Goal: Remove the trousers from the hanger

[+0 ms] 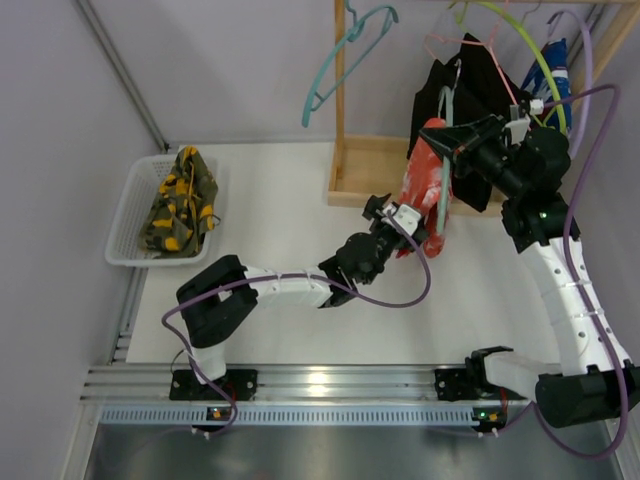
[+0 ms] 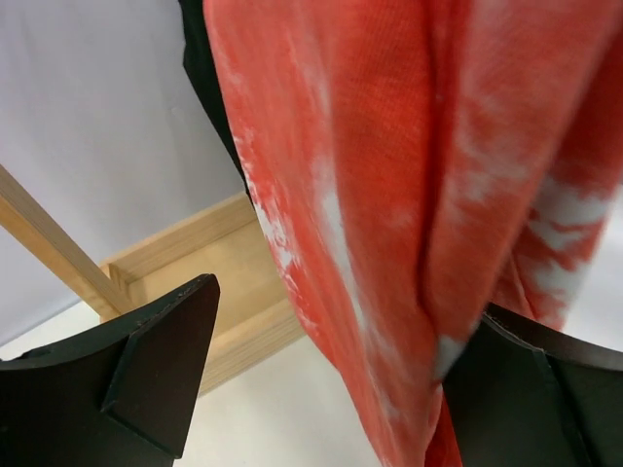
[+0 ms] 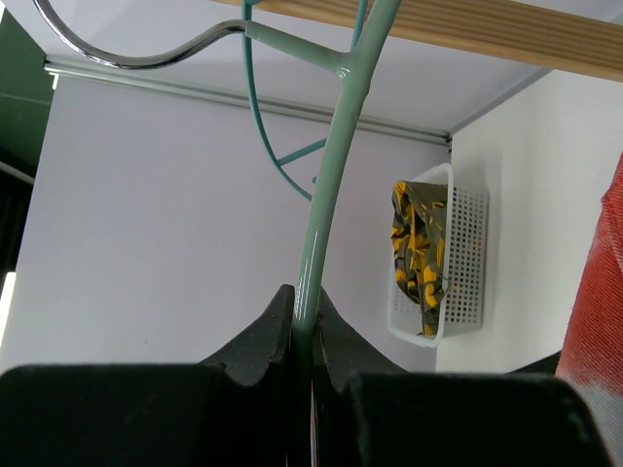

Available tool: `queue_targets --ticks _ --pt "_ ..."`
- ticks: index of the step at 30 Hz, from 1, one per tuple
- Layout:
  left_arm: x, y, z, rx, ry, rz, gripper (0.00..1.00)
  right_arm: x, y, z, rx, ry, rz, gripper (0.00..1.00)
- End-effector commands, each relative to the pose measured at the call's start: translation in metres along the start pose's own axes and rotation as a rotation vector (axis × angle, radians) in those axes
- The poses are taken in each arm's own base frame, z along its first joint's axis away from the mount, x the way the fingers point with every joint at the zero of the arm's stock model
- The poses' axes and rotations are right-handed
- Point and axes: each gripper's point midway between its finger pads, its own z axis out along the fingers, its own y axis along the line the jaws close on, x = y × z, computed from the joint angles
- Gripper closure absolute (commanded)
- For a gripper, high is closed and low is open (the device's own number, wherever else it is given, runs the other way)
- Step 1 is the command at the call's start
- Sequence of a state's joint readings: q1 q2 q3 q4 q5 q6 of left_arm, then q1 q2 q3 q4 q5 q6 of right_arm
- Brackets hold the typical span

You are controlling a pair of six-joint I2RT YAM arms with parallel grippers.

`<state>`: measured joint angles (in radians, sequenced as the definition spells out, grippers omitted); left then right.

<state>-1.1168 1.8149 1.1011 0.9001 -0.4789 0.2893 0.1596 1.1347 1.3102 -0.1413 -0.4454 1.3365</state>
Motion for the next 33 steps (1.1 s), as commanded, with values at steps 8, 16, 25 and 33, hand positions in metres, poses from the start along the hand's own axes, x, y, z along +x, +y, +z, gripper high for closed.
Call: queue_targets --ticks 8,16,25,33 --pt "-0.039 0.011 0.019 -0.059 -0.127 -0.113 0.05 -0.005 0.09 -0.018 -0.27 -0.046 -0.135 1.0" --pt "-0.04 0.01 -0.002 -0.006 -0.124 -0.132 0.01 -0.006 0.091 -0.007 -0.28 -0.034 -0.142 1.0" --pt "-0.032 0.01 0.003 -0.027 -0.109 -0.105 0.01 -0.003 0.092 -0.006 -0.285 -0.026 -0.144 1.0" --pt "-0.014 0.044 0.034 -0.142 -0.077 -0.105 0.08 -0.002 0.098 -0.007 -0.291 -0.025 -0.16 1.0"
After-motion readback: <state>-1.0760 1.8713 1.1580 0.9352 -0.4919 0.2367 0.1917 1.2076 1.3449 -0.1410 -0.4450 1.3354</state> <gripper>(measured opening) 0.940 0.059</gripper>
